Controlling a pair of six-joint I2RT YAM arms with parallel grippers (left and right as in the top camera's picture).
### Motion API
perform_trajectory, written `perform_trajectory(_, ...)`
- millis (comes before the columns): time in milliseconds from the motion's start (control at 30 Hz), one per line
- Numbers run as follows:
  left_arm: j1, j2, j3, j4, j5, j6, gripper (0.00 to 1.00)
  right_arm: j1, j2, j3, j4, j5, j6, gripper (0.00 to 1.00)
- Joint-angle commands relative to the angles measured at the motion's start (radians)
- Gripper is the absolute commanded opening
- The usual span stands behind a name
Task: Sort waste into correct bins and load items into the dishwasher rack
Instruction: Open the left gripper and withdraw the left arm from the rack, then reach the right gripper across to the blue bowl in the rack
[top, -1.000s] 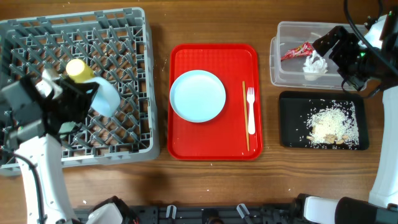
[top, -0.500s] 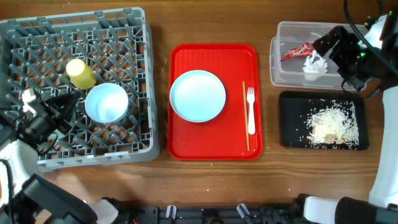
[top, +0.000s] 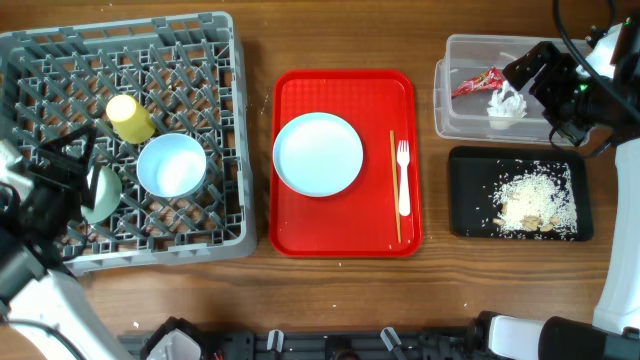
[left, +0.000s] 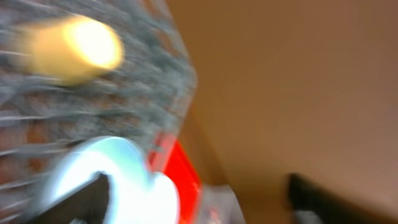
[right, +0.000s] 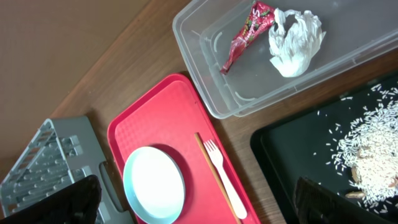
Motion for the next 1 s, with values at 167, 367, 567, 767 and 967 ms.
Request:
perform_trajectory(167, 0.004, -0.123, 0.007, -0.209, -0.811, -0.003, 1.0, 0.002, 0.004, -0.001, 0.0, 0.013, -0.013, 1.0)
perform_trajectory(367, 0.004, -0.122, 0.008, -0.23, -0.843, 0.013, 1.0, 0.002, 0.004, -0.001, -0.001, -0.08, 0.104, 1.0)
perform_trajectory(567, 0.004, -0.122, 0.043, -0.27, -0.837, 0.013, 1.0, 0.019, 0.004, -0.006, -0.023, -0.244, 0.194, 1.0)
perform_trajectory(767, 0.004, -0.121, 0.091, -0.272, -0.663, 0.061, 1.0, 0.297, 0.011, -0.006, 0.04, -0.176, -0.042, 1.0)
perform_trajectory(967, 0.004, -0.104, 0.314, -0.438, -0.967, 0.087, 1.0, 0.658, 0.055, -0.006, 0.097, 0.059, 0.056, 0.99)
